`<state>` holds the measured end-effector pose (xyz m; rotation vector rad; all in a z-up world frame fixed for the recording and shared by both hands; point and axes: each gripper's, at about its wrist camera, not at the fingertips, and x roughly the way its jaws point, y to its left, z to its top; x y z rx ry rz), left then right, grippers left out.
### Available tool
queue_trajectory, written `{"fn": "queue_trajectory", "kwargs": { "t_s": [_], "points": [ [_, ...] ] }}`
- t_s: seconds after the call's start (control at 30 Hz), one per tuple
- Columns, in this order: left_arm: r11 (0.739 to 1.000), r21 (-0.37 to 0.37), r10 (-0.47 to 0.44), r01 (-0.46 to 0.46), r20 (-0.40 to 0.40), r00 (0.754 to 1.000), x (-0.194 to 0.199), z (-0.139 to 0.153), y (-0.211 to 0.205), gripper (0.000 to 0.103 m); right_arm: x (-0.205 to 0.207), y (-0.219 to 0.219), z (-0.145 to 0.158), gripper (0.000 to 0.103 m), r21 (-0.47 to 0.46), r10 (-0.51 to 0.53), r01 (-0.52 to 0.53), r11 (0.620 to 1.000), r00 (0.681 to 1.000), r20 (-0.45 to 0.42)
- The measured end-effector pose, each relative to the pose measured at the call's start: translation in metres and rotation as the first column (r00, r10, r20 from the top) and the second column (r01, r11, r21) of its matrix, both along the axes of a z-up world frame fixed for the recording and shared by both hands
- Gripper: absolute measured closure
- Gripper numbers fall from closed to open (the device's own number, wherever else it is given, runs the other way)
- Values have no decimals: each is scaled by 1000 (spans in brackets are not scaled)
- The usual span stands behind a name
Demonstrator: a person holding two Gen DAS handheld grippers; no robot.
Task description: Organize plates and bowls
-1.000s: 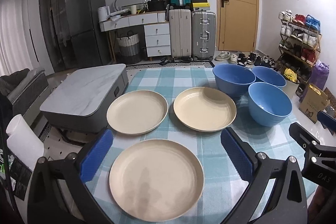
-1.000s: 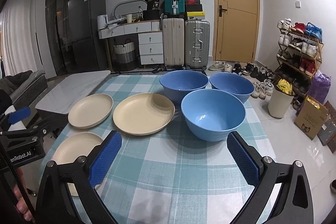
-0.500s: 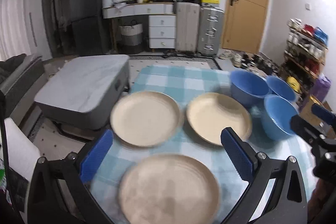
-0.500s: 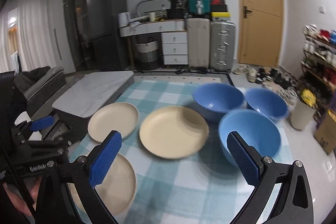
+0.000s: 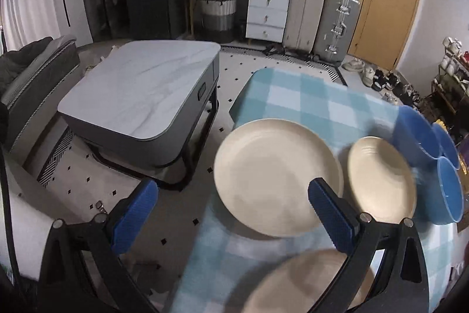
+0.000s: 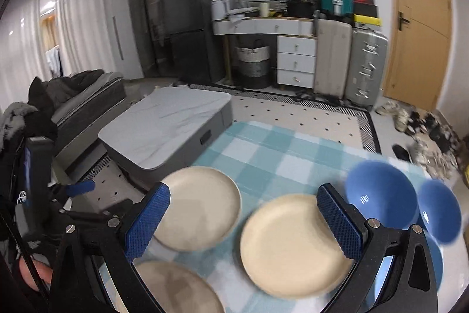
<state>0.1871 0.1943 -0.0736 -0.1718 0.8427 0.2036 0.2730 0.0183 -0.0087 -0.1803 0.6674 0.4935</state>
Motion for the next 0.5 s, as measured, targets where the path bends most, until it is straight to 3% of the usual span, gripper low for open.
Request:
{"fn": "queue_trajectory", "kwargs": {
  "t_s": [0.2,0.4,0.5],
  "points": [
    [998,-58,15,-19,-63,998,33,-34,25,2,38,40,-20,0,-75,68,-67,995,998,14],
    [999,-45,-15,9,-137,990,55,-60,28,2,63,55,-61,0,-100,84,-94,991,992,-97],
    [996,-86,-18,5,-157,987,63,-73,35,3,77,62,-84,0,-128,87,-106,986,985,-146]
  ]
}}
